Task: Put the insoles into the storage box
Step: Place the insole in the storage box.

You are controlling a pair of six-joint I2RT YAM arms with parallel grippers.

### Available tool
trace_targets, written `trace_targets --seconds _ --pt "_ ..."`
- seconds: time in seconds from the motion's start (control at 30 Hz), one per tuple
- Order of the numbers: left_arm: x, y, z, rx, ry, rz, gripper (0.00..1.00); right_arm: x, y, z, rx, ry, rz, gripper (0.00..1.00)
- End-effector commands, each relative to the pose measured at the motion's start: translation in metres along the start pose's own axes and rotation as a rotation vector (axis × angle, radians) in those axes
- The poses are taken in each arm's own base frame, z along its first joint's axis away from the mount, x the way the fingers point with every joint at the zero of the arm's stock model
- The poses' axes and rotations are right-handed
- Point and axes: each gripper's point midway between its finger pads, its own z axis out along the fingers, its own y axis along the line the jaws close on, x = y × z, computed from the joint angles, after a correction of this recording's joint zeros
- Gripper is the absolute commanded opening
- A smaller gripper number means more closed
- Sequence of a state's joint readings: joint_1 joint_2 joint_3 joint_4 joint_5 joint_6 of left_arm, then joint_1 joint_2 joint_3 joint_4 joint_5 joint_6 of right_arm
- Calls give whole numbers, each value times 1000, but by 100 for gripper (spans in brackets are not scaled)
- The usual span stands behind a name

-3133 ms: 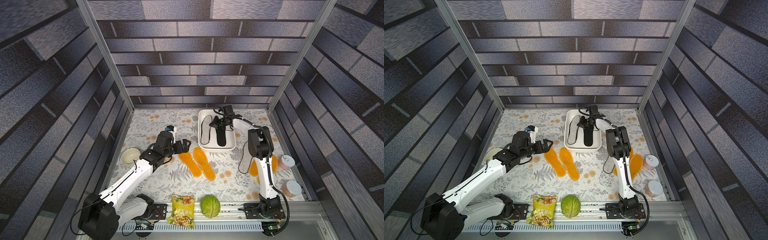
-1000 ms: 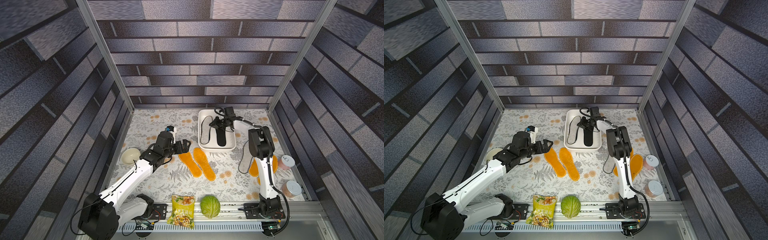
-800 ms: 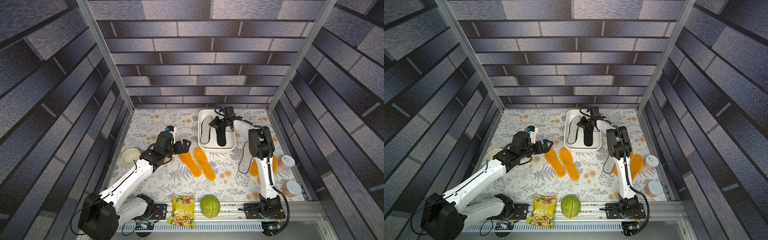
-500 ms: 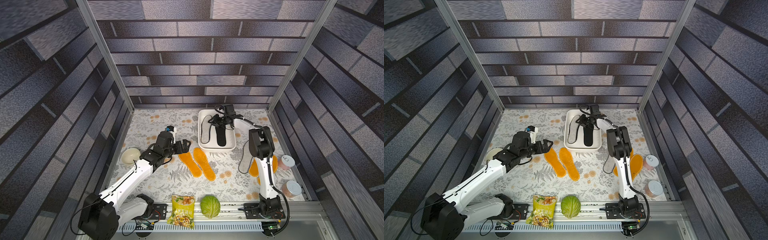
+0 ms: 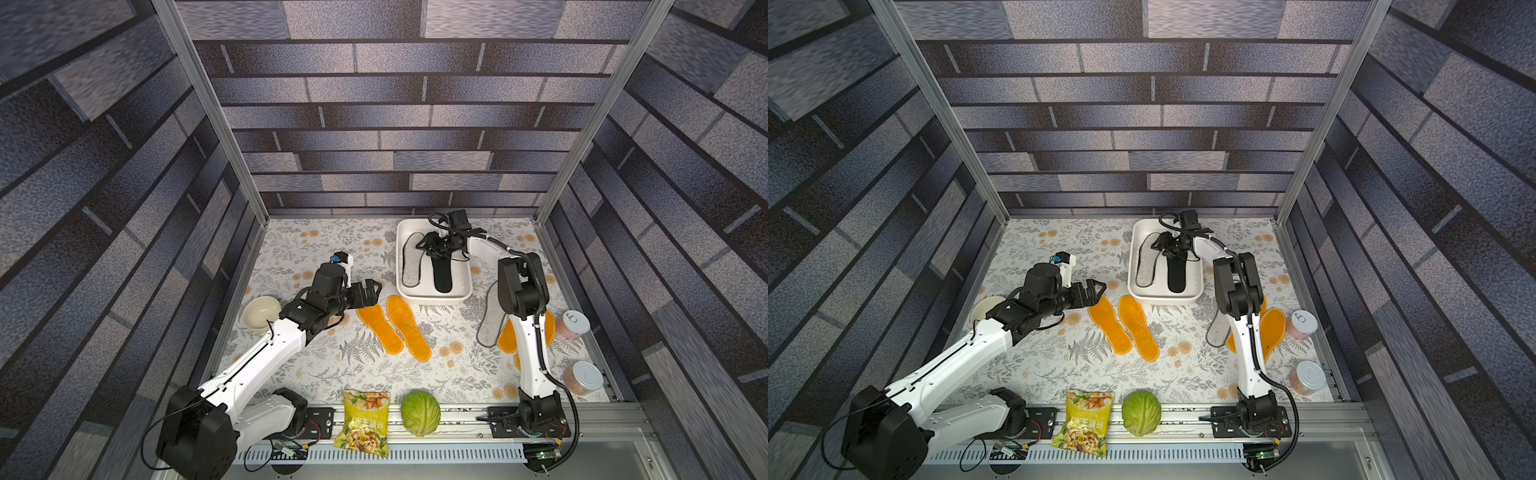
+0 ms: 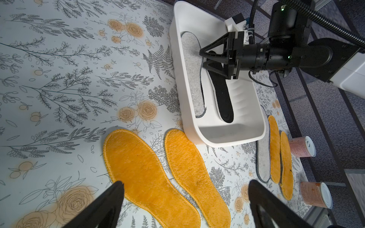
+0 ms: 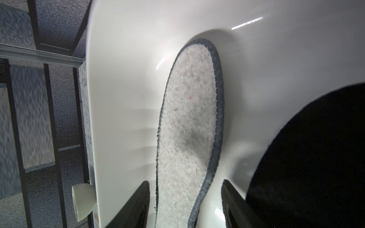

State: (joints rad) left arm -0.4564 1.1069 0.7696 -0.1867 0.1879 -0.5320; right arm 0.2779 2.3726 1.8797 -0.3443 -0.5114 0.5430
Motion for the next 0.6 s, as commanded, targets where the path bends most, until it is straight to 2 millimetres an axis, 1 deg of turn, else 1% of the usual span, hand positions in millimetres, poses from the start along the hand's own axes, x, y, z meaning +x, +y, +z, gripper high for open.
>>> trace_targets --seconds 0.0,0.13,0.3,0.43,0.47,0.5,0.57 --pt "2 2 -2 7 0 -11 100 -14 18 -24 0 -40 -35 63" --pt "2 2 -3 7 -3 -11 100 -15 23 -33 6 -47 -44 65" --pt "1 1 -3 7 -5 -12 100 -13 39 -59 12 -65 -72 65" --pt "-3 2 -3 -5 -8 -13 100 -4 54 -95 40 -87 -115 65" --pt "-4 2 -2 -6 -6 -13 100 0 56 -105 52 -97 -126 65" --pt "-5 1 -2 -3 -8 -14 100 2 62 -120 57 -117 -143 65" --pt "-6 -2 -1 7 -11 -13 100 14 61 -143 108 -138 -148 66"
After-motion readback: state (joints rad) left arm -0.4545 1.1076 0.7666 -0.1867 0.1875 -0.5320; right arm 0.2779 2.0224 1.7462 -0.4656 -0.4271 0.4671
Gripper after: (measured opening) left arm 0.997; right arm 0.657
